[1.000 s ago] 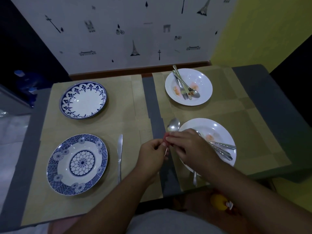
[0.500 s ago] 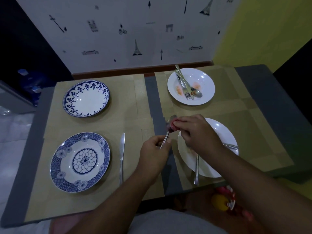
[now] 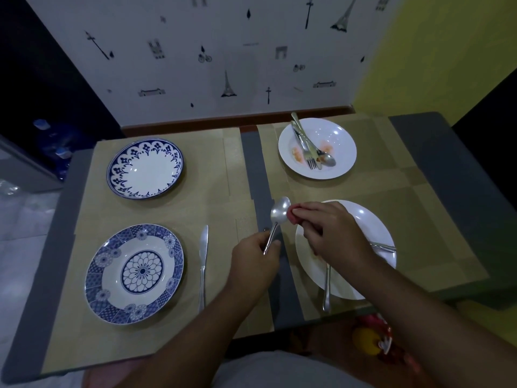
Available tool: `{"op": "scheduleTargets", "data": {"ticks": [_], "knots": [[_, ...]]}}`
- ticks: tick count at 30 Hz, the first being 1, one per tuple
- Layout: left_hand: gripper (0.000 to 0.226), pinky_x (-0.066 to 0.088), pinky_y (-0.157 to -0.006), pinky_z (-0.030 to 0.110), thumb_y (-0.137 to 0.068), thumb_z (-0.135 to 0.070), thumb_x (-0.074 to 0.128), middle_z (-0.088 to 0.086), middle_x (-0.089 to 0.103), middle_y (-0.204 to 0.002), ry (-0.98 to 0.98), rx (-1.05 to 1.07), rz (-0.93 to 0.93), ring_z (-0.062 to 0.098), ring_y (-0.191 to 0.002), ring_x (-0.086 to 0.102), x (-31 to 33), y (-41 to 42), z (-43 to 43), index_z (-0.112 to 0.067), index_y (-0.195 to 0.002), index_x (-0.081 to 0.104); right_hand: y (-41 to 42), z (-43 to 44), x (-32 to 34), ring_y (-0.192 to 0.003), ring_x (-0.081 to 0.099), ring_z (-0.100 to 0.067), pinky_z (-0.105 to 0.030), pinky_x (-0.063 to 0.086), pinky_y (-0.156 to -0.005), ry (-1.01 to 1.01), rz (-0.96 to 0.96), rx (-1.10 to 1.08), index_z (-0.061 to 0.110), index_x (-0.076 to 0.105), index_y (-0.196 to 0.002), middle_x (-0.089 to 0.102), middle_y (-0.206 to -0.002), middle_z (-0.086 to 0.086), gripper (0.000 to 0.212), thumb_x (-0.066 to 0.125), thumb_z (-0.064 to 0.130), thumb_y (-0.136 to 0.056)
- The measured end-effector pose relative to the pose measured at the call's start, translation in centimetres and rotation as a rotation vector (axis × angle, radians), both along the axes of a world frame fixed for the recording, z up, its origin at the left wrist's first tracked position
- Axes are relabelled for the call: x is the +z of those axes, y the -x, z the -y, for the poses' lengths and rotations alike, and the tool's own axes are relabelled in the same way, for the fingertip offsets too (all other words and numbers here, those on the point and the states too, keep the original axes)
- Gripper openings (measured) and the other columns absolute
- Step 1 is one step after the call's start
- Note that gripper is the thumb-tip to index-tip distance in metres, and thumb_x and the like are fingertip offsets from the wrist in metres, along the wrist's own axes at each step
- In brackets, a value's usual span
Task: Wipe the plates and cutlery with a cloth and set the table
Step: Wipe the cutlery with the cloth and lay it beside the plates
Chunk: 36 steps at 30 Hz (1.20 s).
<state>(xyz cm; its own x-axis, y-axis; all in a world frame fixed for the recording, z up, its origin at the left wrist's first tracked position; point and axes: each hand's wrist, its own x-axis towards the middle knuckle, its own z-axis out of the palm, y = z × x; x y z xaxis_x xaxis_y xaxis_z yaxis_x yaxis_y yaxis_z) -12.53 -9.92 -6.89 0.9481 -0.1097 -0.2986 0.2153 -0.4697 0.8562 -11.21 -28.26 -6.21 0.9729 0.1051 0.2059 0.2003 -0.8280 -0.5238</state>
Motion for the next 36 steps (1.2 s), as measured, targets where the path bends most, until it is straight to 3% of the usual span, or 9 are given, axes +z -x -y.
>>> {"op": "scheduleTargets", "data": {"ticks": [6,9,12,17,21,26,29,32,36], "knots": [[0.031,0.046,-0.06,0.021,-0.104,-0.024,0.046,-0.005,0.061,-0.067,0.003,-0.043,-0.069,0.007,-0.062,0.057,0.6,-0.2,0.1,-0.022,-0.079,0.065,0.0,-0.4,0.0,-0.106,0.06,-0.02,-0.03,0.046,-0.092,0.011,-0.03,0.015,0.021,0.071,-0.119,0.069,-0.121,0.004,0.037,0.069,0.007,-0.086],[0.026,0.055,-0.074,0.03,-0.105,-0.017,0.043,0.005,0.071,-0.085,0.171,0.017,-0.21,0.016,-0.079,0.065,0.8,0.0,0.2,-0.021,-0.095,0.067,-0.1,-0.4,0.1,-0.106,0.06,-0.019,-0.03,0.047,-0.092,0.017,-0.019,0.015,0.022,0.071,-0.119,0.069,-0.12,0.005,0.037,0.069,0.007,-0.085],[0.02,0.053,-0.068,0.023,-0.103,-0.013,0.047,0.005,0.075,-0.094,0.334,0.104,-0.345,0.012,-0.081,0.069,1.1,0.0,0.1,-0.015,-0.108,0.067,-0.1,-0.3,0.3,-0.105,0.061,-0.019,-0.034,0.049,-0.091,0.006,-0.012,0.042,0.021,0.072,-0.117,0.07,-0.119,0.004,0.038,0.069,0.004,-0.083],[0.014,0.058,-0.064,0.025,-0.097,-0.012,0.061,0.013,0.073,-0.091,0.467,0.194,-0.503,0.019,-0.079,0.07,1.4,-0.4,-0.5,-0.005,-0.102,0.072,0.1,-0.7,0.6,-0.108,0.063,-0.018,-0.038,0.054,-0.091,0.016,-0.042,0.126,0.019,0.071,-0.12,0.068,-0.122,0.001,0.039,0.071,0.004,-0.083],[0.013,0.057,-0.065,0.029,-0.088,-0.011,0.073,0.013,0.073,-0.081,0.48,0.244,-0.522,0.02,-0.071,0.07,1.0,-0.5,-0.8,-0.003,-0.097,0.077,0.4,-1.1,0.6,-0.109,0.064,-0.019,-0.039,0.054,-0.093,0.028,0.0,0.184,0.016,0.072,-0.118,0.069,-0.122,-0.002,0.038,0.071,0.002,-0.083],[0.009,0.055,-0.064,0.028,-0.083,-0.005,0.075,0.012,0.075,-0.082,0.431,0.225,-0.54,0.016,-0.068,0.067,0.7,-0.2,-0.7,-0.005,-0.092,0.076,1.1,-1.6,0.0,-0.106,0.063,-0.024,-0.034,0.047,-0.096,0.14,0.098,0.402,0.015,0.076,-0.107,0.07,-0.116,-0.005,0.028,0.055,0.015,-0.088],[0.004,0.051,-0.055,0.021,-0.085,-0.006,0.075,0.005,0.074,-0.075,0.419,0.24,-0.501,0.008,-0.059,0.066,0.6,0.3,-0.9,-0.008,-0.087,0.077,-0.1,-1.3,0.2,-0.104,0.063,-0.024,-0.036,0.05,-0.091,0.132,0.036,0.331,0.017,0.075,-0.11,0.069,-0.117,-0.002,0.031,0.069,0.005,-0.082],[0.006,0.049,-0.055,0.018,-0.086,-0.009,0.075,-0.003,0.074,-0.072,0.353,0.207,-0.45,0.001,-0.057,0.064,0.2,0.5,-1.5,-0.014,-0.087,0.079,-1.8,-1.0,1.1,-0.098,0.064,-0.021,-0.029,0.047,-0.085,0.074,-0.024,0.183,0.017,0.074,-0.109,0.071,-0.112,-0.001,0.033,0.068,0.0,-0.082],[0.008,0.048,-0.054,0.016,-0.087,-0.007,0.073,0.001,0.075,-0.073,0.347,0.217,-0.393,0.003,-0.06,0.064,0.0,1.1,-1.7,-0.013,-0.085,0.079,0.3,-1.8,0.4,-0.095,0.064,-0.022,-0.03,0.048,-0.084,0.116,-0.012,0.287,0.02,0.075,-0.106,0.071,-0.112,0.001,0.034,0.068,0.001,-0.079]]}}
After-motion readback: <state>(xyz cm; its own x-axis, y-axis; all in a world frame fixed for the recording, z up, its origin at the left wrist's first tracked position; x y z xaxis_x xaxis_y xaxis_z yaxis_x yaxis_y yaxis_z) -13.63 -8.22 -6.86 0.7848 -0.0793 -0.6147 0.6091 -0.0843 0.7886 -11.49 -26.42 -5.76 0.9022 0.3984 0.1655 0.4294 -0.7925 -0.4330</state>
